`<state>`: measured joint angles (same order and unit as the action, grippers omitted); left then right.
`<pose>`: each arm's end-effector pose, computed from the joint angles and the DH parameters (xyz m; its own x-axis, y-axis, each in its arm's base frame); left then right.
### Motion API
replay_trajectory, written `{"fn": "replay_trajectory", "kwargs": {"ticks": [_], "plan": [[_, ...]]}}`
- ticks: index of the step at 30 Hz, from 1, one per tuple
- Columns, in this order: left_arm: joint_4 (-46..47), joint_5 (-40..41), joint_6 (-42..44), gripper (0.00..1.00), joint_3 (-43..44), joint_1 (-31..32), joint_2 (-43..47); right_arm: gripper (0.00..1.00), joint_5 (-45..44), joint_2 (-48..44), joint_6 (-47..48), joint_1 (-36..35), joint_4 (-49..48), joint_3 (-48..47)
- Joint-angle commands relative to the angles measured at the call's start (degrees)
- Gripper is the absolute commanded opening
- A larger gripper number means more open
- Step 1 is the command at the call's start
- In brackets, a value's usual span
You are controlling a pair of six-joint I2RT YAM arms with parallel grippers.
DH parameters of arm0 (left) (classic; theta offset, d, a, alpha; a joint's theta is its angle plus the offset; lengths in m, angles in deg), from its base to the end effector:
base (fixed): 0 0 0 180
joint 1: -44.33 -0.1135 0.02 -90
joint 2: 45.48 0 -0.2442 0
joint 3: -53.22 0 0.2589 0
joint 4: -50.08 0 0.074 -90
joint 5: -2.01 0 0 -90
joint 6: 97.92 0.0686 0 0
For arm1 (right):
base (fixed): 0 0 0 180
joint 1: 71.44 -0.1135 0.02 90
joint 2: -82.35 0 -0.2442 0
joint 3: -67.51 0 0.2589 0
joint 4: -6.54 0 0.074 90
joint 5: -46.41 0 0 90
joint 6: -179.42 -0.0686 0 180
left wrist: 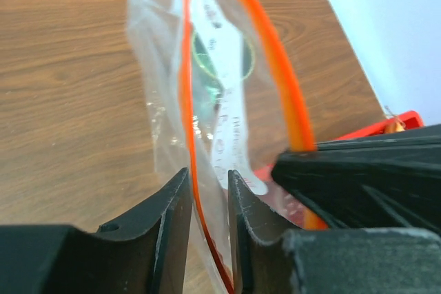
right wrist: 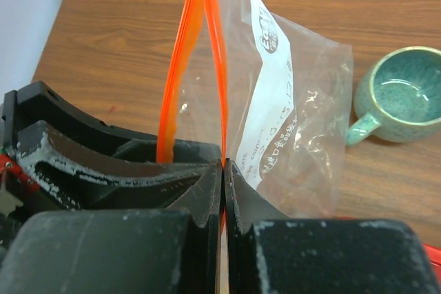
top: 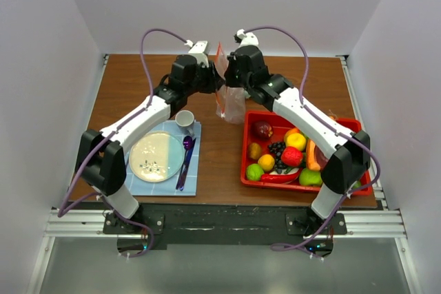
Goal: Place the food in the zip-top bag and seal the zipper
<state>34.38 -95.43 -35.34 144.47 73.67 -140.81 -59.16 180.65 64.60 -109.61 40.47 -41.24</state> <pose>0.3745 -0.2207 0.2902 -0.5345 -0.2234 -0.8151 0.3897 0.7906 -0.4722 0.3560 0.2564 0.3463 -0.4530 0.1583 -0.8774 -0.2332 0.9288 0.2879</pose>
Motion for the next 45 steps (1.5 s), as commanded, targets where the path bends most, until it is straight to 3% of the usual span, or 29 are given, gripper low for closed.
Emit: {"fn": "replay_trajectory", "kwargs": {"ticks": [1,6,10,18,24,30,37,39,40,45], "plan": [[-3.3,6.7,1.6,0.32,3.6,0.2,0.0,0.0,-2.1,-0.9,2.6,0.2,2.0,-2.9],[-8.1,17.3,2.8,0.16,5.5,-0.1,0.5,0.0,-5.1,-0.7,4.9,0.2,4.9,-3.0],[-8.7,20.4,4.4,0.13,5.7,-0.7,1.4,0.0,-11.7,0.4,6.7,0.6,9.2,-4.1],[-13.4,27.7,6.4,0.05,10.7,-1.7,1.4,0.0,-13.8,3.1,6.5,1.3,14.1,-6.8],[-12.0,23.5,8.9,0.0,11.3,-1.6,1.2,0.0,-10.8,4.0,5.2,1.4,13.5,-6.7],[-11.1,19.7,3.4,0.0,9.2,-1.2,-4.1,0.0,-5.6,6.4,3.6,2.1,11.8,-4.4],[-12.5,27.7,1.6,0.0,11.6,4.0,-7.3,0.28,-4.7,3.6,3.6,2.1,12.0,-4.1],[-12.6,27.2,0.4,0.0,11.8,4.4,-7.7,0.34,-3.6,2.1,3.5,2.1,12.0,-4.1],[-12.5,27.2,0.0,0.0,11.7,4.7,-8.0,0.41,-3.2,1.6,3.5,2.1,12.1,-4.1],[-12.4,26.4,-1.1,0.0,12.2,5.6,-8.6,0.54,-3.6,-1.1,1.4,2.1,13.7,-3.8]]}}
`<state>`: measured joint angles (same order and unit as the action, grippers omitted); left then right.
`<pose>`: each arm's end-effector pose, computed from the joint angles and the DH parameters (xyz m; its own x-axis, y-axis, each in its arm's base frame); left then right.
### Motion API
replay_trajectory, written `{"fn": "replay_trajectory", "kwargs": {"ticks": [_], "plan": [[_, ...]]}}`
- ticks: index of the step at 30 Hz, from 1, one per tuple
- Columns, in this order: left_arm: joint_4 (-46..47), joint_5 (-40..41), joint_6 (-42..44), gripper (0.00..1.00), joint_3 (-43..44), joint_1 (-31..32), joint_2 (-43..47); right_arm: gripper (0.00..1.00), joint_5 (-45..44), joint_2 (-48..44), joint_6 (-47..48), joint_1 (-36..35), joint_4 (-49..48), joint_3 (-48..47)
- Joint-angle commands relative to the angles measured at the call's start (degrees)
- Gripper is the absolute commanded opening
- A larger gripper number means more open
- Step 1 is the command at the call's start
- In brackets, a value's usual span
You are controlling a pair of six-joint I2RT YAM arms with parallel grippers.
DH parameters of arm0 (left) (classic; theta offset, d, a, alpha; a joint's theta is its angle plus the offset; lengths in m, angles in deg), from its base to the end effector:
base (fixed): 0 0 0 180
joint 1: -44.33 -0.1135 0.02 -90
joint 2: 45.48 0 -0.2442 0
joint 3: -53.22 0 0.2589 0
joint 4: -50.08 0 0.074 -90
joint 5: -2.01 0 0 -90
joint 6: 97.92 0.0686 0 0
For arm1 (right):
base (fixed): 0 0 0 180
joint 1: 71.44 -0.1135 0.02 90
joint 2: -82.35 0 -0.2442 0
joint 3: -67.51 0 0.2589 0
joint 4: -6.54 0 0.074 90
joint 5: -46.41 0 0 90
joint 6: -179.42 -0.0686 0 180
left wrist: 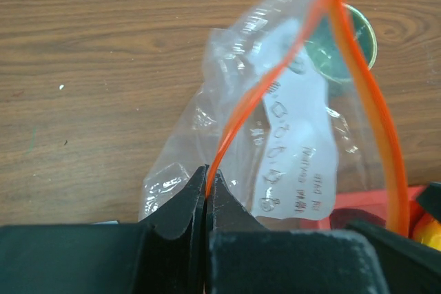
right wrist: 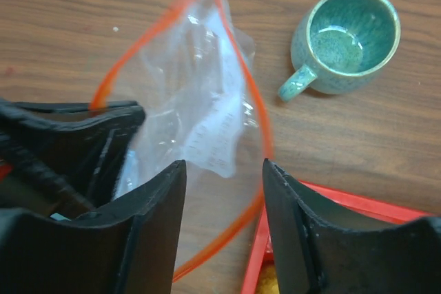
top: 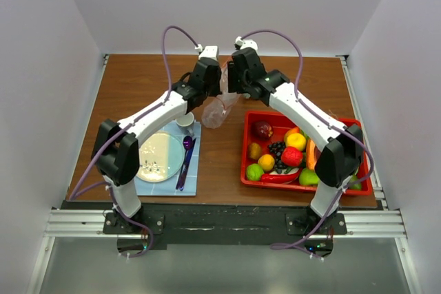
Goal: Place the food in the zip-top bag and seal the zipper
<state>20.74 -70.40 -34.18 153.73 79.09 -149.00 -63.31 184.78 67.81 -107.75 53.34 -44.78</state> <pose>0.3843 -0.2415 0.2628 -0.5419 -0.1373 -0.8292 0.1048 0.9678 -0.2288 0.3670 0.2409 0.3130 -0.5755 0.0073 -0.8178 -0.1378 0.9848 0.1058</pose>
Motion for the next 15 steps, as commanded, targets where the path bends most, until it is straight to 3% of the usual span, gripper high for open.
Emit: {"fn": "replay_trajectory", "kwargs": {"ticks": [1,5,12,15], "plan": [[1.2,1.4,-2.4,0.0,3.1,0.2,-0.4,0.55,0.1,-6.6,-2.0,0.2,2.1,0.0],[-0.6,0.8,-2.7,0.0,5.0,0.3,-0.4,0.56,-4.0,-12.3,-4.1,0.2,6.1,4.3],[-0.5,-2.1,-3.1,0.0,3.9,0.6,0.2,0.66,-8.1,-28.4,-10.8,0.2,10.7,26.0],[-0.6,-2.8,-3.1,0.0,3.9,0.6,0.0,0.69,-9.4,-32.0,-15.6,0.2,15.6,30.5]]}}
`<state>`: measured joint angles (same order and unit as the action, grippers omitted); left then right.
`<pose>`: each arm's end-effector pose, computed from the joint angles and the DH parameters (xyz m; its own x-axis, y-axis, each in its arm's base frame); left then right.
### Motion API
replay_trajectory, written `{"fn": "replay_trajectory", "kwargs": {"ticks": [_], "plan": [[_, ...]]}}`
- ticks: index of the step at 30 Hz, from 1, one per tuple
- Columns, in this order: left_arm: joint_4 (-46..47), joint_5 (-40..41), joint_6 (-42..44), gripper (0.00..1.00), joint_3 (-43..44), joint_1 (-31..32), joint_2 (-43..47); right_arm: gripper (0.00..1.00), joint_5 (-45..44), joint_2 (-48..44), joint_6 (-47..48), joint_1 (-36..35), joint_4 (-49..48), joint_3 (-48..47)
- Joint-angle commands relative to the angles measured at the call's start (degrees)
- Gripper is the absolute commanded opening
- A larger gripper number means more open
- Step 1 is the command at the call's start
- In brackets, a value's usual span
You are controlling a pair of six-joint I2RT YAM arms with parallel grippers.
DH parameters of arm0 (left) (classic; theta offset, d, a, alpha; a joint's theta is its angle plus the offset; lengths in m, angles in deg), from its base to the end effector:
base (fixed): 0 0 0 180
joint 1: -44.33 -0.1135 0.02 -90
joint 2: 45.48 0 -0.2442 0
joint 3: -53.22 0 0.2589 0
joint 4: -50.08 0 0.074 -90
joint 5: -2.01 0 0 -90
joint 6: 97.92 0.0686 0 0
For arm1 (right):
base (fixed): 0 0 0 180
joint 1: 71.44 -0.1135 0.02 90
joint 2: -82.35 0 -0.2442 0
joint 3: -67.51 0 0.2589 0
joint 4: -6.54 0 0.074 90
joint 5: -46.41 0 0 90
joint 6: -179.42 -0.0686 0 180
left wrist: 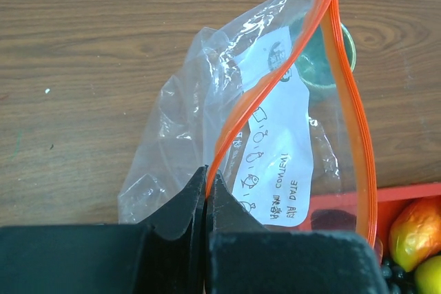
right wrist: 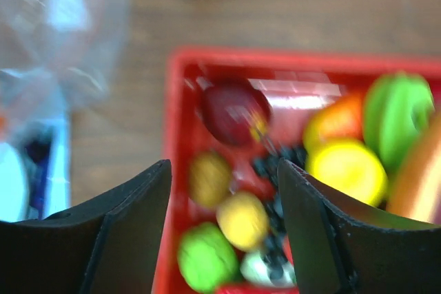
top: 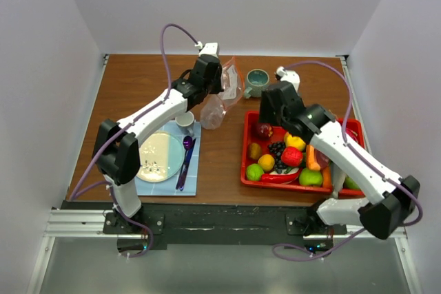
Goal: Place the food in the zip-top bag and seal the zipper
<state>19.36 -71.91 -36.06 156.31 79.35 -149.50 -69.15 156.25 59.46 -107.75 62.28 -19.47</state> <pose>0.3853 -0.2468 0.2728 -0.5479 -0.1694 -0.8192 0.1133 0.9552 -0.2733 0.2628 0.1564 0.3146 -0.6122 0.1092 -0.7831 0.0314 0.9930 0.1139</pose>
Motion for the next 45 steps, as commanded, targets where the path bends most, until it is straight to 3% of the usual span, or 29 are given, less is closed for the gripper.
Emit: {"fn": "replay_trajectory", "kwargs": {"ticks": [1,7,11,18,23,35,41,43,44,45], "plan": [[0.8,-1.4,-1.2,0.0,1.2,0.3,0.6,0.7,-4.4,-4.1,-8.4,0.2,8.1,5.7],[0.5,-1.3,-1.0,0.0,1.6,0.4,0.8,0.84,-9.8,-6.8,-19.5,0.2,22.5,5.7],[0.1,-0.3,-0.9,0.0,1.5,0.4,1.0,0.86,-9.9,-5.4,-25.8,0.2,29.2,5.2],[0.2,-0.4,-0.8,0.0,1.7,0.3,0.7,0.89,-7.4,-3.8,-28.3,0.2,24.9,8.5],[0.0,-0.3,-0.5,0.0,2.2,0.3,0.8,0.92,-9.5,0.4,-31.7,0.2,27.1,8.8],[0.0,-0.9,-0.4,0.0,2.1,0.3,0.2,0.91,-9.9,4.1,-32.6,0.2,23.3,12.5],[-0.1,-0.6,-0.2,0.0,2.2,0.4,0.2,0.8,-9.3,3.3,-33.0,0.2,22.5,14.0],[-0.1,-0.6,-0.3,0.0,2.1,0.3,0.1,0.67,-9.6,3.0,-33.1,0.2,22.6,14.2],[-0.1,-0.7,-0.3,0.0,2.1,0.3,0.1,0.54,-9.6,2.7,-32.9,0.2,22.7,13.9],[0.0,-0.7,-0.3,0.0,2.1,0.4,0.1,0.48,-9.6,2.5,-32.8,0.2,23.1,13.6]]}}
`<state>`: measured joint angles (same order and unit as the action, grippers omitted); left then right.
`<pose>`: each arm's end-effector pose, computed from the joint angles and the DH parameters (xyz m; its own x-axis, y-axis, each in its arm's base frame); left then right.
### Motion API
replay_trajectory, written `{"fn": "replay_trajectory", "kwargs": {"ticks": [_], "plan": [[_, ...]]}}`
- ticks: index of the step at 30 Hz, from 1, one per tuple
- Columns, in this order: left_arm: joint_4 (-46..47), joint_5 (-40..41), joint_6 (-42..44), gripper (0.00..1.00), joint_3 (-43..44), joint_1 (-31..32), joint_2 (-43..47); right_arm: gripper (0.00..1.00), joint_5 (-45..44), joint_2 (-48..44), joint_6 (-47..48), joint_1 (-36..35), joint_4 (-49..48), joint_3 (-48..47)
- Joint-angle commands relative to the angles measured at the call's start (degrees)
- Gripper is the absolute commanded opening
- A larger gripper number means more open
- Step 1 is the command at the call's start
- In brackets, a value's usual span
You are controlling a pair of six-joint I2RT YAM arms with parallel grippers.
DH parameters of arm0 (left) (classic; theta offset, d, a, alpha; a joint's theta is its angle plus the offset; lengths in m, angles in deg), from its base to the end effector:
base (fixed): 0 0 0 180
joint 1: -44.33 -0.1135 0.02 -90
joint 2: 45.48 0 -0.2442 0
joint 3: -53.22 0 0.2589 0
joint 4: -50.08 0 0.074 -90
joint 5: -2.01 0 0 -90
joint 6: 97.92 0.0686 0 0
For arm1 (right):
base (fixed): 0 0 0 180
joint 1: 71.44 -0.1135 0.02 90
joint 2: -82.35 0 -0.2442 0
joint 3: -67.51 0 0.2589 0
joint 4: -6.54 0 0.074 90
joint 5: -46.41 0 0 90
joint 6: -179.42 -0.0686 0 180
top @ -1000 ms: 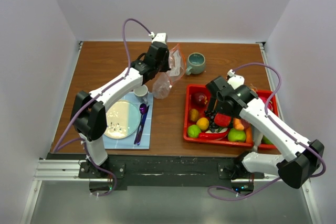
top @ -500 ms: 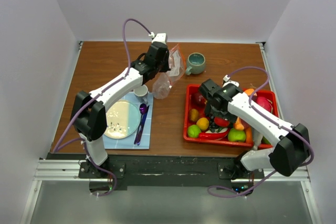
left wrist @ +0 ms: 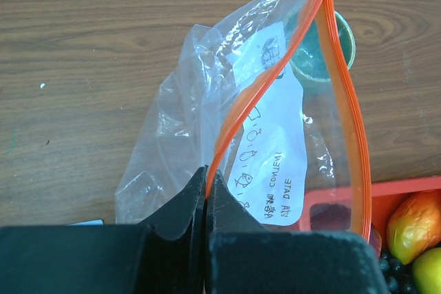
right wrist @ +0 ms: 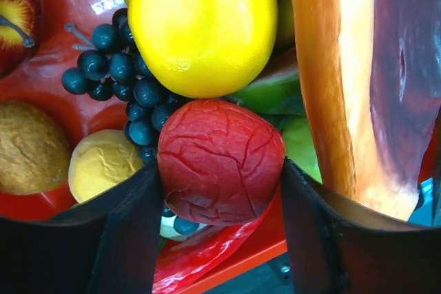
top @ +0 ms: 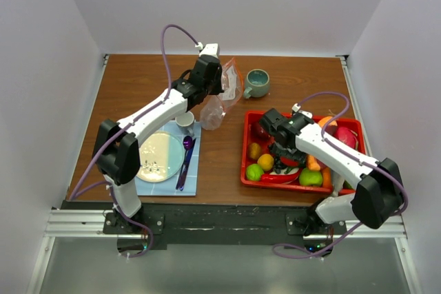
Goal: Place the food in the zip-top bag and seal the zipper
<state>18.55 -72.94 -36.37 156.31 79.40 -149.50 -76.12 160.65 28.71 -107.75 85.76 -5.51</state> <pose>0.3837 -0.2476 0.2710 -0.5651 -0.1654 -0.8083 0.1209 0.9525 -0.2794 0.2160 0.1129 0.1976 -0.7916 0.3308 -0.5137 0.4756 0.8614 -0.1783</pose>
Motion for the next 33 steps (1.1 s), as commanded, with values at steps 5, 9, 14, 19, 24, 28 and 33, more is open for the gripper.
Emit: {"fn": "replay_trajectory", "kwargs": {"ticks": [5,9,14,19,24,28,33], "plan": [[1.0,-0.7,0.2,0.0,2.1,0.3,-0.4,0.16,-1.0,-3.8,2.3,0.2,-0.1,-5.0],[1.9,-2.7,1.0,0.0,1.5,0.3,-0.5,0.0,3.3,-5.4,8.6,0.2,-4.3,-10.8],[2.7,-5.6,1.9,0.0,1.5,0.4,-0.6,0.0,13.0,-6.5,19.5,0.2,-16.8,-17.7],[1.5,-6.4,2.3,0.0,2.4,0.3,-0.6,0.04,17.8,-0.5,22.6,0.2,-27.2,-26.3],[1.0,-9.2,2.4,0.0,3.6,0.3,-1.1,0.06,21.0,8.7,22.9,0.2,-34.9,-33.2],[1.2,-11.2,2.5,0.0,4.0,0.3,-0.8,0.08,20.7,15.5,22.4,0.5,-35.1,-37.4],[0.6,-11.0,2.3,0.0,3.9,-0.2,0.6,0.09,22.9,18.6,21.2,3.4,-35.9,-36.7]]}}
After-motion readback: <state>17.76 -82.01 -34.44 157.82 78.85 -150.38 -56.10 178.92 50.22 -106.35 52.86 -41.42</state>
